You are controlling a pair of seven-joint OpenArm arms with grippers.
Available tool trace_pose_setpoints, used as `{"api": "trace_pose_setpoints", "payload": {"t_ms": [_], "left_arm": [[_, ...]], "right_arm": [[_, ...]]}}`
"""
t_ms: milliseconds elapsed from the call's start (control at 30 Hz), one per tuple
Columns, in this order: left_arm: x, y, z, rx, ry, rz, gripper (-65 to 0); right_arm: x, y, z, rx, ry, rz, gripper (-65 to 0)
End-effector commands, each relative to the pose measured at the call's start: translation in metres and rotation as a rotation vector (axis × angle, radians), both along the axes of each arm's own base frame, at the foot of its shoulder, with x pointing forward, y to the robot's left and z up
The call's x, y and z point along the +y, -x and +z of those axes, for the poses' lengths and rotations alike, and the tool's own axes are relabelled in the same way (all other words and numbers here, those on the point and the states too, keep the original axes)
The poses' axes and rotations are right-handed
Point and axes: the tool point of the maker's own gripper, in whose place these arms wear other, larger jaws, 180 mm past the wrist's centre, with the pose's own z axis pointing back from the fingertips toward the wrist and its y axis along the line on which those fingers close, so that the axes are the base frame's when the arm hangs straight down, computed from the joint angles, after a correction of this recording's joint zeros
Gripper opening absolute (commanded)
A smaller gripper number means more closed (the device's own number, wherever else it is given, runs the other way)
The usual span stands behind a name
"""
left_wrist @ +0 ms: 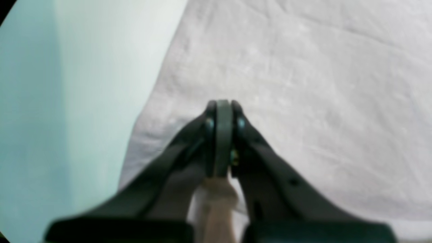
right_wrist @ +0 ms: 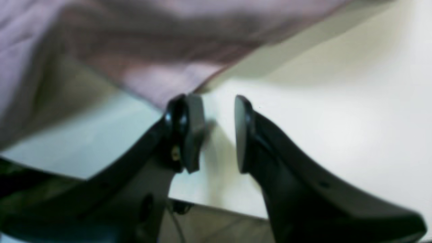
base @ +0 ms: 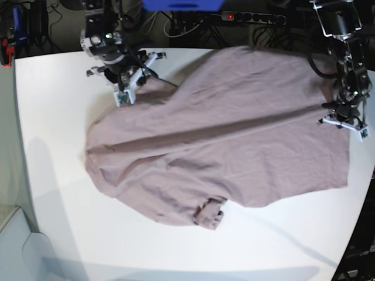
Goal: Layout the t-shirt on the table in an organized manner, then fold the t-shirt properly
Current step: 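Grasp the shirt edge near the right gripper and pull it outward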
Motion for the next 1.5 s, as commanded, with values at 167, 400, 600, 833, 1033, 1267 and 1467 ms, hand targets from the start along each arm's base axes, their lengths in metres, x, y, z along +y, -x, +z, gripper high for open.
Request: {"api": "trace_pose_setpoints", "payload": {"t_ms": [167,400,600,833,1033,1267,1467], "left_arm": [[0.009,-0.014,0.02,-0.054,-0.033,-0.002,-64.6],[0.011,-0.013,0.019,-0.052,-0.034,0.002,-64.6],[0.01,-0.013,0.019,-0.051,-0.033,0.0,-64.6],[0.009,-0.014,0.019,-0.052,-0.033,-0.002,-64.6],[0.009,-0.014,0.019,-0.052,-0.033,-0.002,-64.6],[0.01,-0.013,0.019,-0.05,-0.033,0.002,-64.6],[0.01,-0.012,0.018,-0.049,-0.032,0.001,-64.6]], "right_arm": [[0.013,-0.013,0.001,-0.029,-0.023,0.027,-48.9],[0.023,-0.013,0.003,-0.036,-0.031,0.052,-40.9],[0.021,-0.014,0.019,-0.077,-0.032,0.048,-34.5],[0.035,-0.015,0.043,-0.14,-0.045,0.103,-26.4],[0.042,-0.01,0.029,-0.105,-0.05,0.124,-26.5],[0.042,-0.015,0.009,-0.061,-0.04,0.129,-26.5],[0.042,-0.015,-0.002,-0.033,-0.033,0.135,-33.7]]}}
